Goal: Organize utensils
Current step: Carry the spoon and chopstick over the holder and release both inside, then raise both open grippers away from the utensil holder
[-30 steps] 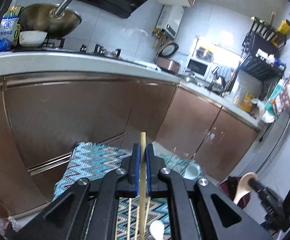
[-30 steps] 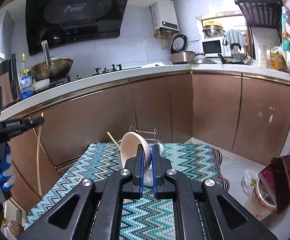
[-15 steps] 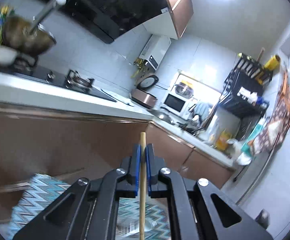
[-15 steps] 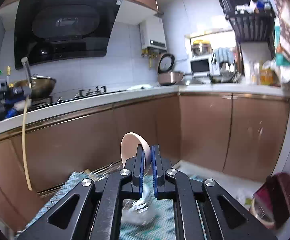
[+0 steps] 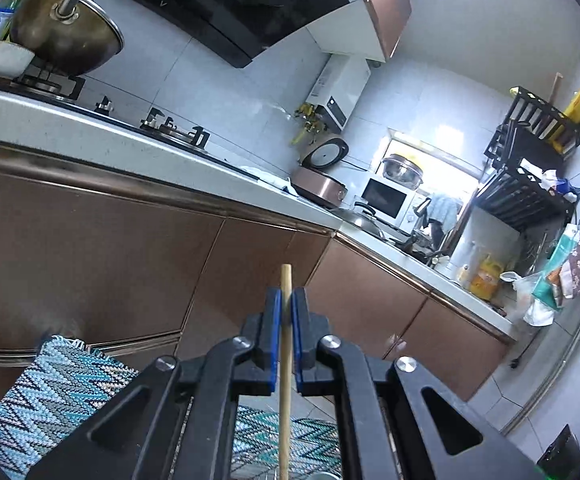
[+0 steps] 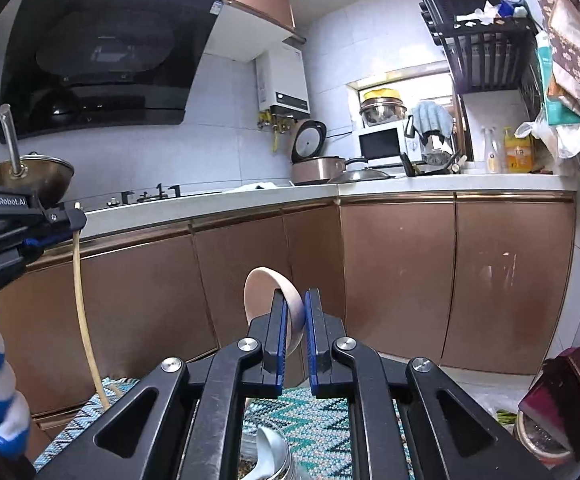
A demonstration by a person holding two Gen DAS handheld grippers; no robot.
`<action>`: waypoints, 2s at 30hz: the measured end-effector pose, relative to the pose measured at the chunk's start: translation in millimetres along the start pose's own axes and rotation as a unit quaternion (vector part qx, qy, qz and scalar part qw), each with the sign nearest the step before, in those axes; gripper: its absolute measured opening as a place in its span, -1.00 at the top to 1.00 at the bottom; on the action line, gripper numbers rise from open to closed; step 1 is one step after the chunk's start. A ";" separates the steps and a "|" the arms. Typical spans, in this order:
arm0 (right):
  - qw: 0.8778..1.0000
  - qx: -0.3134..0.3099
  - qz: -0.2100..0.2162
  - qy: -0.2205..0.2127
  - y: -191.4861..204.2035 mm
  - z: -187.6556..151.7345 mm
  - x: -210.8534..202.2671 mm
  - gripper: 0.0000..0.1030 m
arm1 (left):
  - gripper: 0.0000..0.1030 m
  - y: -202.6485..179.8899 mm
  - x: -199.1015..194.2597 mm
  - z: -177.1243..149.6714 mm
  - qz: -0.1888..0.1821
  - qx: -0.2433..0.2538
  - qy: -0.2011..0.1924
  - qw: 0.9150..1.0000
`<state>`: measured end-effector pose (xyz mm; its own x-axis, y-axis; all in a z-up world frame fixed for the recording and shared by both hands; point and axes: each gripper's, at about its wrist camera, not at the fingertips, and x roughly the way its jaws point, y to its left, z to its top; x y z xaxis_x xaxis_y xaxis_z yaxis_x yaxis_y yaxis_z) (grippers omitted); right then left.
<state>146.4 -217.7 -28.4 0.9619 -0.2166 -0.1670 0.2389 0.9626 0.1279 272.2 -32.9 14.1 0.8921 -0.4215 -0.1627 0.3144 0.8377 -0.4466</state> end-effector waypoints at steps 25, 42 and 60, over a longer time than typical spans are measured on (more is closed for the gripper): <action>1.000 0.003 -0.018 -0.002 2.4 -21.6 -62.8 -0.28 | 0.16 5.2 -51.2 -33.6 0.059 0.060 0.007 0.996; 1.000 0.019 -0.019 -0.003 -15.0 11.7 -177.8 -1.00 | -0.05 26.2 -198.2 -9.8 0.128 0.098 0.045 0.986; 0.999 0.013 0.006 -0.039 12.3 29.5 -259.1 -0.99 | -0.37 29.8 -302.0 -2.6 0.156 0.093 0.011 0.983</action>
<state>-96.0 -154.5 45.3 0.9721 -0.2170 -0.0895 0.2288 0.9610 0.1550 11.3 118.4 47.6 0.9476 -0.1403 -0.2871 0.0825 0.9754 -0.2044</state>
